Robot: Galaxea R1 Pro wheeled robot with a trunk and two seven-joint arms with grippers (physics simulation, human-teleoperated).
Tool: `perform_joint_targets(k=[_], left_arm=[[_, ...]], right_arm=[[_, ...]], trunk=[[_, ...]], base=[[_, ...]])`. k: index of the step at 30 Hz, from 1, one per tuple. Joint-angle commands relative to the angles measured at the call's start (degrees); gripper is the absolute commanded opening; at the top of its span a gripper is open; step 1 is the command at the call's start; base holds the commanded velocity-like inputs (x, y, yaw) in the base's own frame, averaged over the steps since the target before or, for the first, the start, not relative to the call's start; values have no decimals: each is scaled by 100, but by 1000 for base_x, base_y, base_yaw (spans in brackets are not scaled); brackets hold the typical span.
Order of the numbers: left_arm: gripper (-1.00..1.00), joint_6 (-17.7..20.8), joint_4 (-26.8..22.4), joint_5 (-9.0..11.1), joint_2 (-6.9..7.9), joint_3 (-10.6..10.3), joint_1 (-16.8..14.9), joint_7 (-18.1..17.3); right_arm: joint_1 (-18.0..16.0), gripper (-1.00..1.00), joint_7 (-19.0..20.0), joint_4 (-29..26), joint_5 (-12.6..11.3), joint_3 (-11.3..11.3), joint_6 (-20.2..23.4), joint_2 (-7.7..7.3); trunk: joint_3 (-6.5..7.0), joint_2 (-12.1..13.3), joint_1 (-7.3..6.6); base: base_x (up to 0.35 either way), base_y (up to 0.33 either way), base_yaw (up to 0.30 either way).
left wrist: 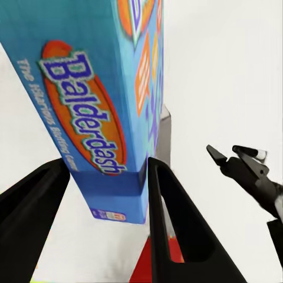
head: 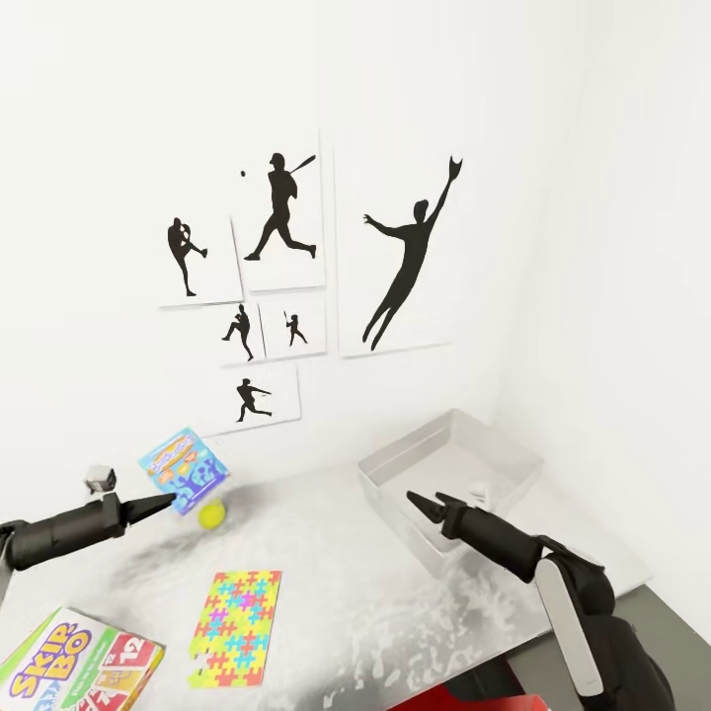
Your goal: Put all the toys in the child's room - the three board games (two on the bed and one on the table), the two jigsaw puzzles on the table, and the tennis ball on the table - inside the toy box on the table in the child's room.
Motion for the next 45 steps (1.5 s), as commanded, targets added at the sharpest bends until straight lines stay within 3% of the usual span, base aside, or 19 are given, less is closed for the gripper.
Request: perform_joint_targets(k=[1,3,7,10,14,15,19,25,27,31,36,40,45], left_arm=[[-100,137,-65,-19,-106,-23,-69,60],[-100,209,-120,-21,-266,-127,-223,222],[-100,332,-154,-29,-692,-661,-661,718],[-100,363,-135,-31,-1174,-921,-968,1179],[-100,393,-101,-25,-1805,-1130,-1253,2052],[-100,396,-93,-24,-1888,-1153,-1286,2158],[-100,405,153,-21,-2551,-1274,-1590,2850],[-100,380,910,-10,-3113,-1311,-1996,3902],[-100,370,1144,11,-3204,-1308,-2110,4243],[-100,355,1491,40,-3204,-1306,-2266,4665],[-100,347,1622,169,-3204,-1306,-2308,4819],[-100,346,1652,435,-3204,-1325,-2315,4851],[-100,362,1654,532,-3204,-1337,-2316,4840]], right_arm=[[-3,100,78,-28,-27,-82,43,-1],[-1,100,188,-58,-27,-235,52,-2],[1,100,569,-84,-28,-748,77,-6],[1,100,870,-88,-28,-1171,101,-10],[0,100,1139,-89,-28,-1593,111,-11],[-2,100,1164,-89,-28,-1635,113,-11],[-6,100,1345,-90,-28,-2014,125,-17],[-7,100,1559,-77,-23,-2657,161,-50],[-7,100,1612,-49,-24,-2822,191,-68],[-7,100,1641,-31,-27,-2930,224,-136],[-7,100,1645,-15,-28,-2958,240,-157],[-7,100,1641,-10,-28,-2963,236,-160],[-7,100,1641,-6,-28,-2964,235,-161]], trunk=[[-13,-12,3],[-13,-12,3],[-13,-12,3],[-13,-12,3],[-13,-12,3],[-13,-12,3],[-13,-12,3],[-33,-12,3],[-49,-12,3],[-85,-12,3],[-131,-12,3],[-168,-12,3],[-215,-12,3]], base=[[0,0,0],[0,0,0],[0,0,0],[0,0,0],[0,0,0],[0,0,0],[0,0,0],[0,0,0],[0,0,0],[0,0,0],[0,0,0],[0,0,0],[0,0,0]])
